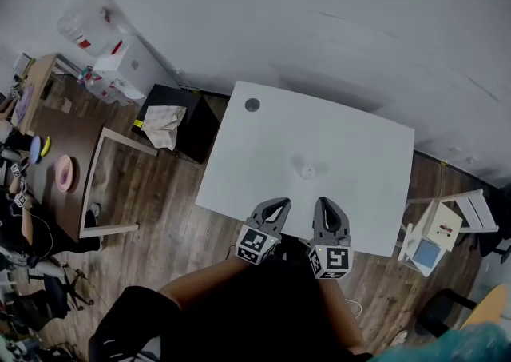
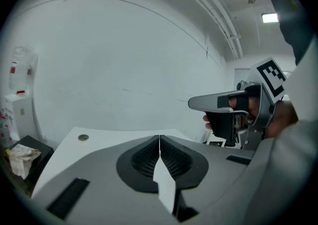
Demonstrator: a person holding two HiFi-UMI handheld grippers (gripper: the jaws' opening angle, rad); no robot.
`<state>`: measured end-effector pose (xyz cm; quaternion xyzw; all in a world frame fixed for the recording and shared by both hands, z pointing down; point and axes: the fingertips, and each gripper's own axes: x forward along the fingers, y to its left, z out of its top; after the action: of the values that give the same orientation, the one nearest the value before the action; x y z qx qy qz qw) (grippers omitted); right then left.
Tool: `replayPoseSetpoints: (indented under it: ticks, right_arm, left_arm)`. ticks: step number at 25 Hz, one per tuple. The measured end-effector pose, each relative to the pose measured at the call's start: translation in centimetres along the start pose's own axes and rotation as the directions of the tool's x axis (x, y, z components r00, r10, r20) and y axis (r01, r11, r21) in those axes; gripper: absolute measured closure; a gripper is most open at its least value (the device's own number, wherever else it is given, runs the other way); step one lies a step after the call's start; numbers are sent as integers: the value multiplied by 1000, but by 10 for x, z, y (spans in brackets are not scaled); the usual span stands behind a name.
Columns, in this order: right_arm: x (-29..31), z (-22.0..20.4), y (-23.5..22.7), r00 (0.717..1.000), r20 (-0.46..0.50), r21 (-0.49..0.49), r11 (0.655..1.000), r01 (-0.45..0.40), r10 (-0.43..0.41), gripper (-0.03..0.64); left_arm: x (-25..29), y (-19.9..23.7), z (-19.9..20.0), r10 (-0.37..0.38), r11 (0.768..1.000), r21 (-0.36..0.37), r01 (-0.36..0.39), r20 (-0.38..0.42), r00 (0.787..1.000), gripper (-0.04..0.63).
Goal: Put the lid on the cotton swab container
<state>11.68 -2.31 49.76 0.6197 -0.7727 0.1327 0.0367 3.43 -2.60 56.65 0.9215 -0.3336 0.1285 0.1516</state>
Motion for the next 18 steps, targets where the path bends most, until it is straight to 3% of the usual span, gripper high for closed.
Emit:
replayPoseSetpoints:
  ticks: [4, 7, 11, 14, 18]
  right_arm:
    - [18, -5, -29, 999, -20, -2, 999, -34, 34, 583]
    - [31, -11, -43, 997, -45, 13, 998, -68, 69, 583]
    - [47, -22, -51, 990, -72, 21, 993, -119, 120, 581]
    - [59, -31, -62, 987, -121, 0, 995, -104, 103, 582]
    - [68, -27, -65, 985, -112, 26, 991, -129, 131, 583]
  left_arm:
    - [31, 9, -2, -7, 999, -46, 8, 18, 1000, 580]
    - [47, 17, -1, 4, 1000, 15, -5, 23, 1000, 580]
    - [63, 32, -24, 47, 998, 37, -46, -27, 999, 580]
    - [76, 42, -53, 80, 996, 37, -77, -92, 993, 580]
    - [90, 46, -75, 50, 997, 69, -40, -154, 987, 578]
